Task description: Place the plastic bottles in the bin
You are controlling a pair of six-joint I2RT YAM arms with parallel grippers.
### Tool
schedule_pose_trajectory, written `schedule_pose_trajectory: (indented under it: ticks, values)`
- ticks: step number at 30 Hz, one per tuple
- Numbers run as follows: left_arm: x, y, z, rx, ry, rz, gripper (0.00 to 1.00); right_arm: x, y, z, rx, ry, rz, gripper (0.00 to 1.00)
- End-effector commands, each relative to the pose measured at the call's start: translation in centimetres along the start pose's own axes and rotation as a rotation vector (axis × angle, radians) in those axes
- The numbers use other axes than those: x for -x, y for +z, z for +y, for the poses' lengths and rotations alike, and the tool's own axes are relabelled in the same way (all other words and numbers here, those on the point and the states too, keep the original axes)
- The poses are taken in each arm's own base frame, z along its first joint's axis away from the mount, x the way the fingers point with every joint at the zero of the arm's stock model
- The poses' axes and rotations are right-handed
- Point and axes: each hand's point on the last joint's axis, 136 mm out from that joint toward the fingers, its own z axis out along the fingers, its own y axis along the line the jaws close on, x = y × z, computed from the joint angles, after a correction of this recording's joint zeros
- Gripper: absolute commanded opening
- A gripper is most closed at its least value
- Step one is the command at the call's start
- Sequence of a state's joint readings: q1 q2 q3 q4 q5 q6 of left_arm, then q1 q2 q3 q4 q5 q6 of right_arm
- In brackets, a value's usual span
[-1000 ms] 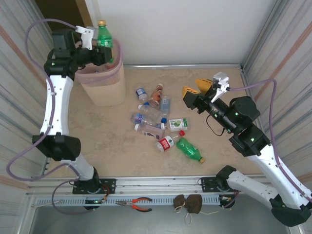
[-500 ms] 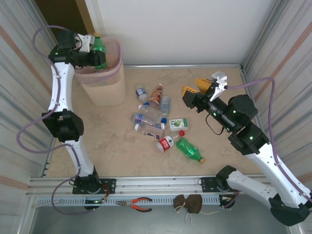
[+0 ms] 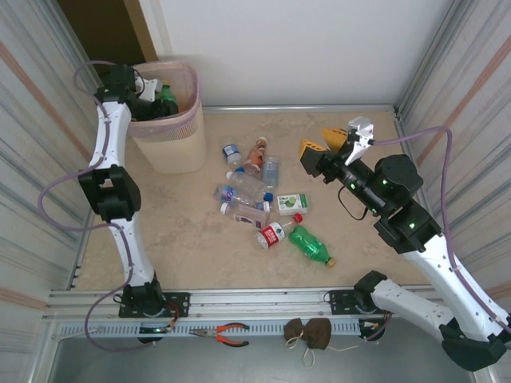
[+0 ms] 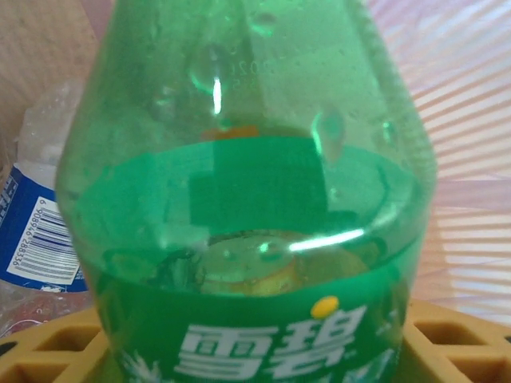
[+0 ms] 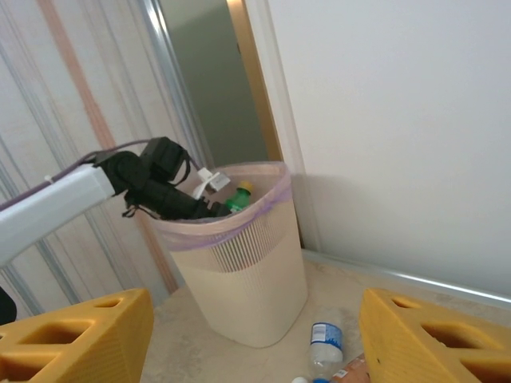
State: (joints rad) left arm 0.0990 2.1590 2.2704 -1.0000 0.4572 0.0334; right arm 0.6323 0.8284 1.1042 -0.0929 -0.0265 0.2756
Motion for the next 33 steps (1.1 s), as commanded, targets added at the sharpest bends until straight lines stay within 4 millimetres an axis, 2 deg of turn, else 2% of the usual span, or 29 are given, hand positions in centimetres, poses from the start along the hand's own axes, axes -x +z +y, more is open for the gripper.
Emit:
schedule_pose_trajectory:
  ticks: [1, 7, 8, 14, 20, 26, 33]
  values:
    - [0.8, -1.6, -0.1, 0.016, 0.024, -0.028, 0.7, 1.2, -0.8, 0.1, 0.002, -0.025, -0.034, 0.68]
    - [1.9, -3.6, -0.9, 0.028, 0.049, -0.082, 0.75, 1.3, -1.1, 0.0, -0.003, -0.024, -0.036, 0.68]
    - [2.3, -4.9, -1.5, 0.029, 0.06, -0.109, 0.75, 1.3, -1.2, -0.1, -0.005, -0.025, -0.037, 0.68]
    - [3.1, -7.2, -2.6, 0.027, 0.079, -0.159, 0.76, 1.2, -1.3, -0.1, -0.008, -0.025, -0.033, 0.68]
    - [3.7, -9.5, -4.2, 0.001, 0.103, -0.209, 0.76, 0.0, -0.8, -0.7, -0.036, -0.022, 0.03, 0.68]
    - [3.5, -11.5, -6.3, -0.052, 0.124, -0.25, 0.75, -3.7, -0.1, -2.3, -0.108, -0.019, 0.193, 0.69]
    - [2.3, -14.2, -8.9, -0.13, 0.147, -0.309, 0.74, -9.8, -0.4, -4.3, -0.187, -0.037, 0.438, 0.7]
